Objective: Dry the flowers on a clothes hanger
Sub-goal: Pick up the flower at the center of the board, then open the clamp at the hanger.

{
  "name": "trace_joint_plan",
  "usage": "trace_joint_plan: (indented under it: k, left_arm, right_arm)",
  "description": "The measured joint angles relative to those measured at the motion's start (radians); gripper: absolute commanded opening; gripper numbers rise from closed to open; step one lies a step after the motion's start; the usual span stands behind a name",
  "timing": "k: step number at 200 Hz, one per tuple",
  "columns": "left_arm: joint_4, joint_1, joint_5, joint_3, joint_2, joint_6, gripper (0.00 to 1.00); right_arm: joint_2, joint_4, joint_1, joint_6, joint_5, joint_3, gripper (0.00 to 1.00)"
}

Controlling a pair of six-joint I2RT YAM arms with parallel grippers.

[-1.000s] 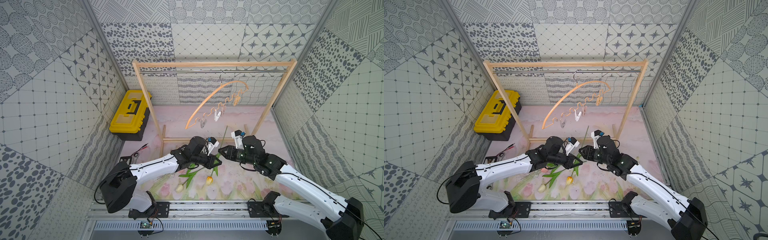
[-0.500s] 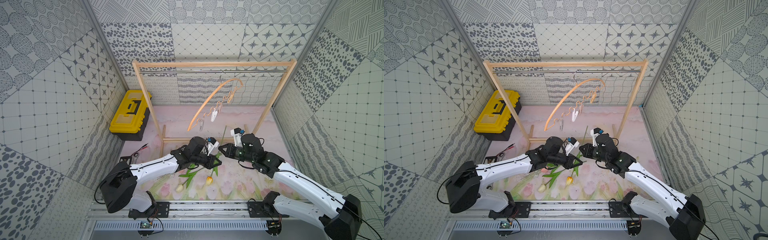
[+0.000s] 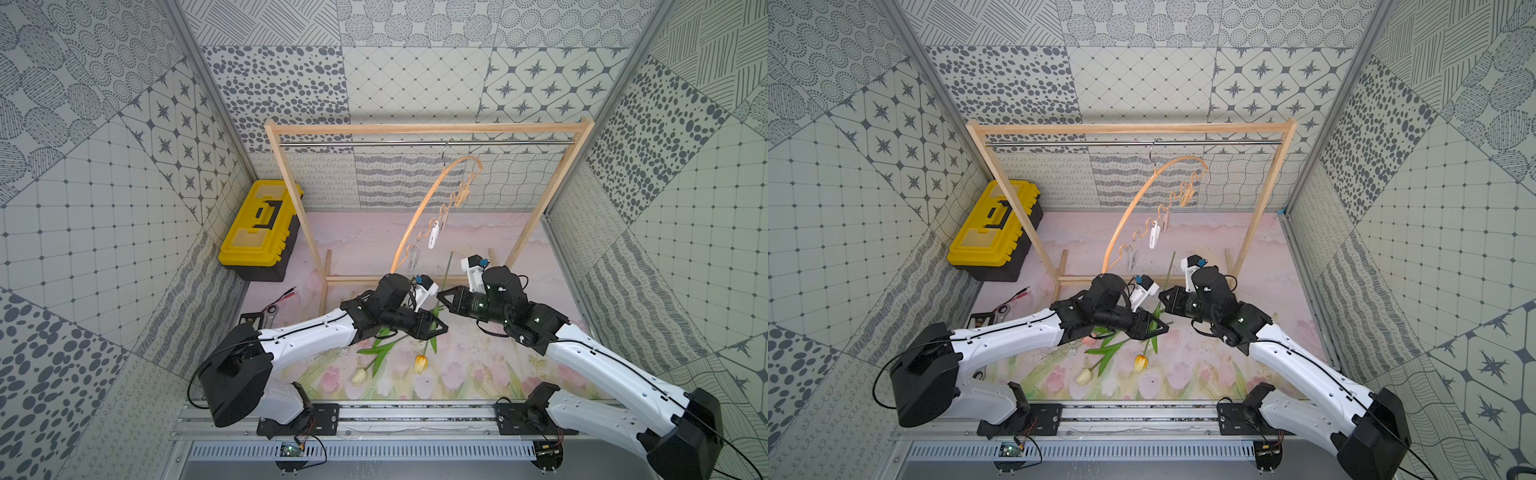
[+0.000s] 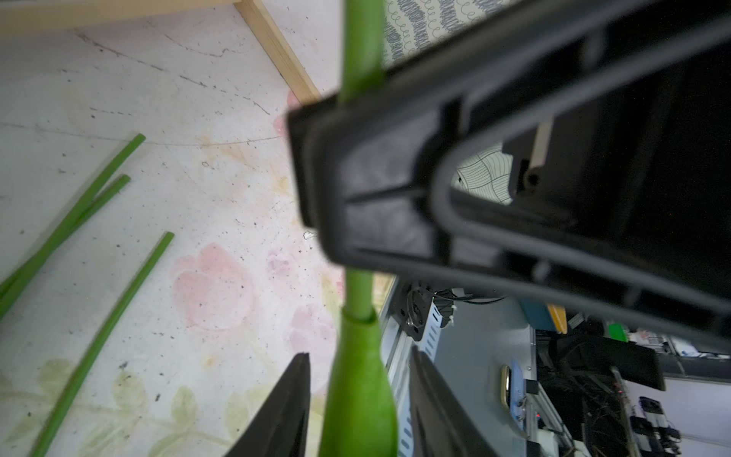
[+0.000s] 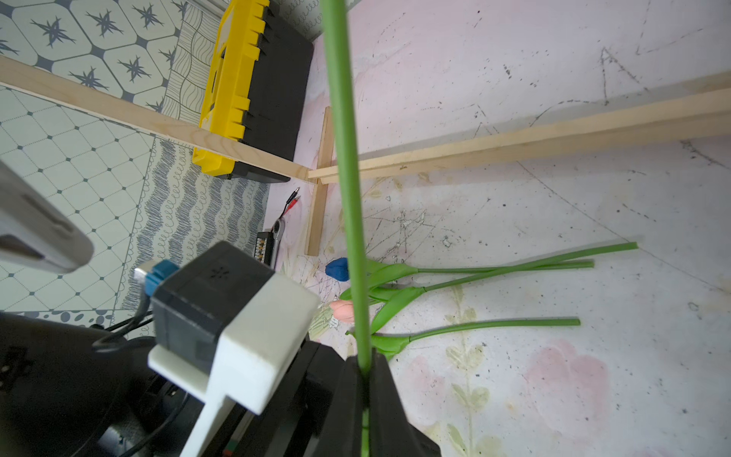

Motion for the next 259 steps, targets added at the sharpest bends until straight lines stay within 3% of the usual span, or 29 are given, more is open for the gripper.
trace_joint_plan:
  k: [45,72,107,138,188,259]
  left_arm:
    - [-0.008,0.004,-0.037,-0.077,-0.117,-0.001,0.61]
    - [-0.049,0.006,-0.093,-0.143,-0.203,-0.004,0.62]
    - [-0.147,0.029,-0.225,-0.191,-0.304,-0.026,0.63]
    - [-0.259,0.103,-0.359,-0.138,-0.333,-0.055,0.61]
    - [-0.308,0.248,-0.403,0.054,-0.202,-0.04,0.67]
    - [-0.162,0.399,-0.156,0.377,0.113,0.028,0.75]
  right_arm:
    - [-0.006,-0.076,-0.133,-0.047,-0.016,0.047,0.0]
    - [-0.006,-0.106,-0.144,-0.099,0.011,0.118,0.0]
    - [0.019,-0.127,-0.169,-0.163,0.024,0.193,0.0]
    - [0.106,-0.147,-0.227,-0.204,-0.02,0.282,0.0]
    - [0.213,-0.158,-0.331,-0.249,-0.129,0.375,0.0]
    - [0.415,-0.196,-0.425,-0.362,-0.288,0.628,0.0]
